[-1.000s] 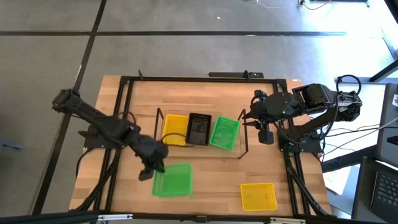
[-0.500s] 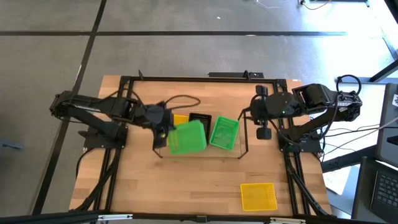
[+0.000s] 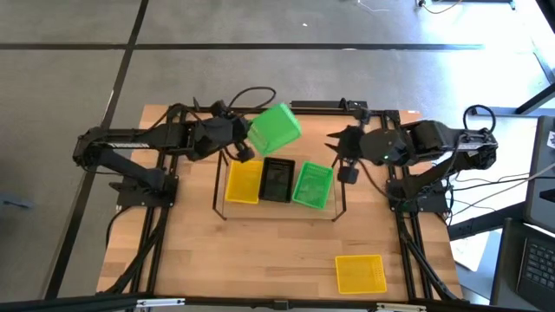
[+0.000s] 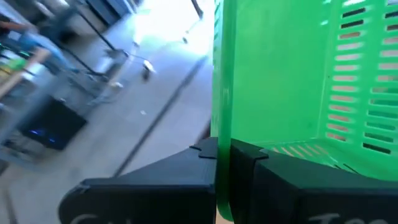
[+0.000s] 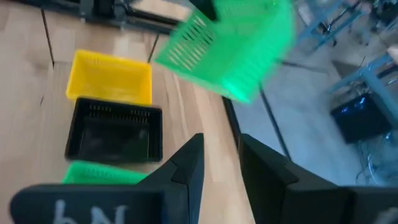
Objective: Stack baskets on shelf by color
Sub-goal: Stack the green bin on top of the green bin on the shelf
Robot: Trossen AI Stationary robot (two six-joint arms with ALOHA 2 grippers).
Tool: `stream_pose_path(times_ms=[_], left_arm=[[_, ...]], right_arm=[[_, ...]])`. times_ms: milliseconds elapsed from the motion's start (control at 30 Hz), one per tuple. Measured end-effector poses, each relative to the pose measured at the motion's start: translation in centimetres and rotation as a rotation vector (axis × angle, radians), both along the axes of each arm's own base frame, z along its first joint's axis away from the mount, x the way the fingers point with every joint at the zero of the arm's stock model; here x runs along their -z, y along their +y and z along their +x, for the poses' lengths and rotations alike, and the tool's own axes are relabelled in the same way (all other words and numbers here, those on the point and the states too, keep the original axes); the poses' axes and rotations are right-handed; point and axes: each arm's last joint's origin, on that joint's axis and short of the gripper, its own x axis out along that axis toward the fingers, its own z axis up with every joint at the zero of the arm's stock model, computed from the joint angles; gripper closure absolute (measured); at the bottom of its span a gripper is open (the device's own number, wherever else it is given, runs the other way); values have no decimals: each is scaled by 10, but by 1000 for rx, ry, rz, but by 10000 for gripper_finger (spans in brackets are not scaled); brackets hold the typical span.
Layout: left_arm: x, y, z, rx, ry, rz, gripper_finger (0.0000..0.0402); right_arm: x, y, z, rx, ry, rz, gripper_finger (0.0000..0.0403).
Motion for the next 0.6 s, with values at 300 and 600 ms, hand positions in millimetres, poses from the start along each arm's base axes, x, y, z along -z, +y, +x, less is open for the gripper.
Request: stream_pose_path(times_ms=[300,600], left_arm=[[4,4,24,-42,-30,85,401],[10,5,34,-39,-17,95,401]], right_arm=[[12,5,52,78,-46,-209,303],[28,0,81,267,-50,-317,303]])
